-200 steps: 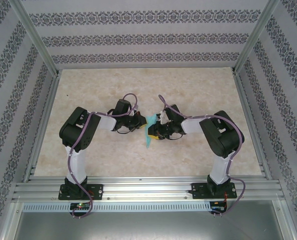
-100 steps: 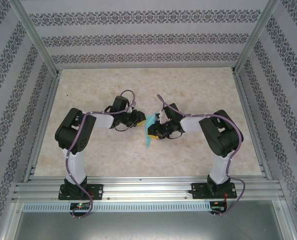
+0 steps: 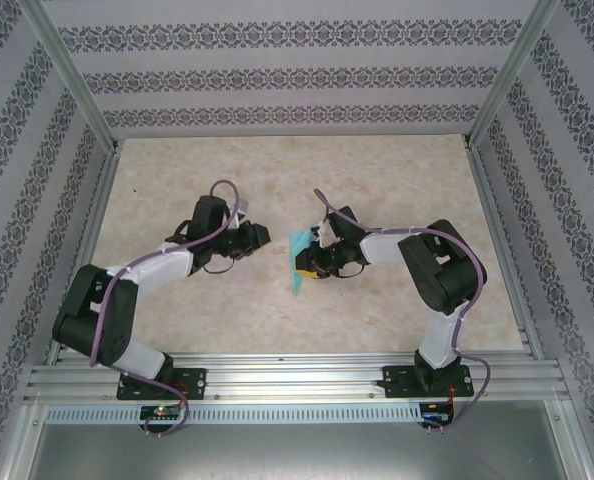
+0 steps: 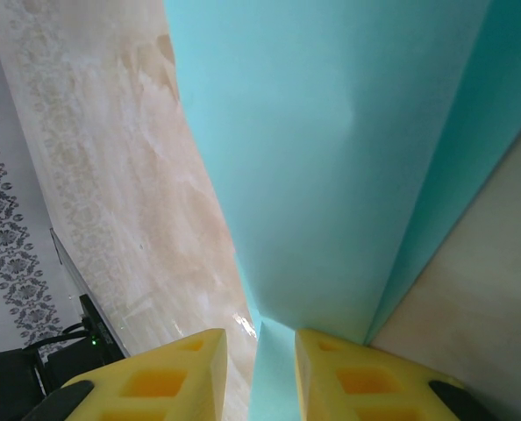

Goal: Fold a paper plane with a square sheet of paper (fold left side to right side)
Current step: Fold the wing for the fifth time at the center of the table.

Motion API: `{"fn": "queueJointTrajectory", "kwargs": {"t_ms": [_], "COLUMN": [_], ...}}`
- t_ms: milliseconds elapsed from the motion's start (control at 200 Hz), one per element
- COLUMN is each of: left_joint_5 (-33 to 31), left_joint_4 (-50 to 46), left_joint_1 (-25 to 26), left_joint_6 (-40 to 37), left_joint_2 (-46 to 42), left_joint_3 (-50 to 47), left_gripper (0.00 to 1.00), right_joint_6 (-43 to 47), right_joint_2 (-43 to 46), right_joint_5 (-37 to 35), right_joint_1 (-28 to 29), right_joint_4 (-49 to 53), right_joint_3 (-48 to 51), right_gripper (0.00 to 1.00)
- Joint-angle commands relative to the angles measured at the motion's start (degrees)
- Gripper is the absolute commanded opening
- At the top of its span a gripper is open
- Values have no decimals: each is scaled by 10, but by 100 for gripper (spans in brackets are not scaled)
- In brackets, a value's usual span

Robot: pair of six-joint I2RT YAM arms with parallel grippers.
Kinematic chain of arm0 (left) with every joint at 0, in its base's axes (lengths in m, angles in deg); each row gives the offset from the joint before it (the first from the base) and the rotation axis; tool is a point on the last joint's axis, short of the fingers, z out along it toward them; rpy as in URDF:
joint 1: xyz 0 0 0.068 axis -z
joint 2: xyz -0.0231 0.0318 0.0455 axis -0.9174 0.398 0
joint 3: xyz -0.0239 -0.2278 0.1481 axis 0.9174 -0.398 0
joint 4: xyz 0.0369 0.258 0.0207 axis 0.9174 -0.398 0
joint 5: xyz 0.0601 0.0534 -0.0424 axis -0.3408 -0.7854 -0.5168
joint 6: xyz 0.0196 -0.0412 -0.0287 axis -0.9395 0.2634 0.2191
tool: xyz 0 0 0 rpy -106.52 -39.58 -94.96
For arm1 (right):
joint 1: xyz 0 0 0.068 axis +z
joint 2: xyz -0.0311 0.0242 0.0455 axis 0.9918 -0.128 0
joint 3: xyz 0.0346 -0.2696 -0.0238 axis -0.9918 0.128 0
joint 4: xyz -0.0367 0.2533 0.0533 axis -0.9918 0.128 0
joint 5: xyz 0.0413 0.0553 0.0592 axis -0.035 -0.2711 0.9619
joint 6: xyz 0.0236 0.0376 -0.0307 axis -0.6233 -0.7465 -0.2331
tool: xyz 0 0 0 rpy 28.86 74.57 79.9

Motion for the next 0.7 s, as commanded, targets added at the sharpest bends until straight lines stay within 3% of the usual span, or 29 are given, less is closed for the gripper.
{"fn": "queueJointTrajectory", "kwargs": {"t_ms": [0,155,360,545,694], "left_joint_5": [-9,-25,-35,-33,-41], "left_joint_4": [-13,41,163,227,227], "left_joint_1": [52,107,142,167,171], "left_joint_6": [23,97,208,253,253], "left_joint_2": [-26,-11,33,79,84], "left_joint_3": [-31,-59,-103,-104,-96], "left_gripper": [22,21,16,13,13], "right_joint_6": [6,0,-5,-6,-5], "right_joint_2": [-24,-25,-30,-35,-38], "right_joint_5": [-52,-55,-58,-56,-55], "right_joint_1": [2,1,0,0,0], "right_joint_4": [42,41,43,41,39], "right_joint_3": [12,11,8,9,9], "right_gripper": [28,28,27,27,27]}}
